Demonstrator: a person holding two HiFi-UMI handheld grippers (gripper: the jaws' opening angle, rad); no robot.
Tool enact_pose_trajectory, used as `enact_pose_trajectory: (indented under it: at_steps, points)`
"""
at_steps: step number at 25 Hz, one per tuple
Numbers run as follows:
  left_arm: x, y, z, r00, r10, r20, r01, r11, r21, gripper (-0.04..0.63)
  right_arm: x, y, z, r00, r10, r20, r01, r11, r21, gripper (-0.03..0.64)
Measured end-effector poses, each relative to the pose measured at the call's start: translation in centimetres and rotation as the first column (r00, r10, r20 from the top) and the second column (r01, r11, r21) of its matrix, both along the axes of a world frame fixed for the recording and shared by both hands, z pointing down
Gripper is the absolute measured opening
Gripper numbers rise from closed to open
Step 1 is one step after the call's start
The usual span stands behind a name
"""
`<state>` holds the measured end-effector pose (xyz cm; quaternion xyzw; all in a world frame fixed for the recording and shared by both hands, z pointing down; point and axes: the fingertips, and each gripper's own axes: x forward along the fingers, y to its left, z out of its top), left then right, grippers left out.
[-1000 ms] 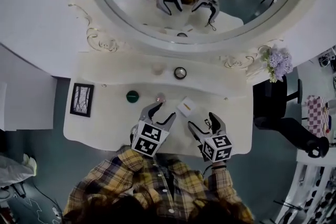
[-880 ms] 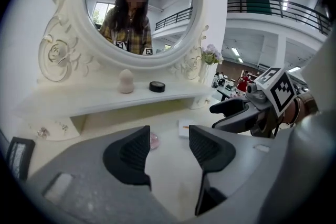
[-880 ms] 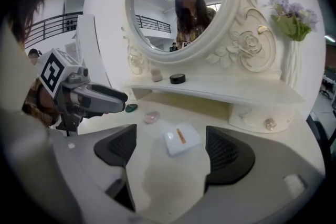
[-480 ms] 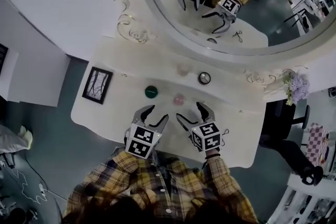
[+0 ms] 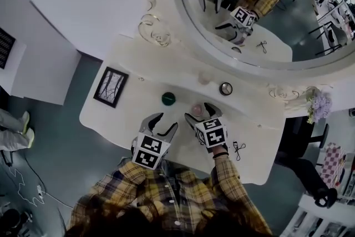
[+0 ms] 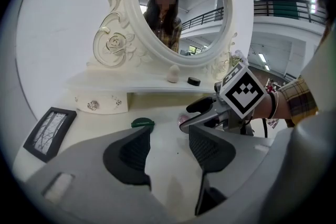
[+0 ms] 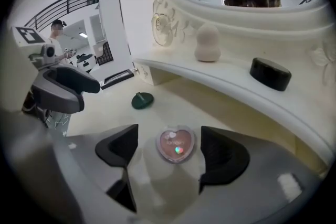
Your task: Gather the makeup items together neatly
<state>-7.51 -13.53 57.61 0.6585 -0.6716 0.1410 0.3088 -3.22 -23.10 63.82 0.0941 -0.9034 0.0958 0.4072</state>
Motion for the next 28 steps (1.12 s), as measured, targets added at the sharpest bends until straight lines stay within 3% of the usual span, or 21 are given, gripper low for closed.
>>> enact_pose_trajectory:
  at_steps: [4, 9, 15, 17, 28]
  points:
    - [-0.2, 0.0, 0.0, 1.0, -0.004, -0.001, 0.004, 1.0, 0.001, 0.224, -0.1, -0.4, 0.9, 0.999, -0.011, -0.045, 0.012, 1.0, 0.012, 0.351]
    - [-0.6, 0.0, 0.1, 1.0, -0.01, -0.001, 0.01, 1.0, 0.0, 0.224, 0.0, -0.6, 1.3, 0.995, -0.039, -0.092, 0.043, 0.998, 0.046, 0.273]
    - [-0.7, -0.1, 0.0, 1.0, -0.014, 0.001, 0.014, 1.0, 0.003, 0.224, 0.0, -0.5, 1.4, 0.993, -0.039, -0.108, 0.041, 0.999, 0.022, 0.264]
    - [-0.8, -0.2, 0.0, 1.0, -0.014, 0.002, 0.014, 1.0, 0.004, 0.224, 0.0, -0.6, 1.4, 0.993, -0.04, -0.11, 0.042, 0.999, 0.017, 0.232]
    - [-1.0, 0.0, -0.4, 1.0, -0.025, 0.011, 0.025, 1.0, 0.013, 0.224, 0.1, -0.4, 0.0, 0.997, -0.033, -0.073, 0.036, 0.999, 0.039, 0.232]
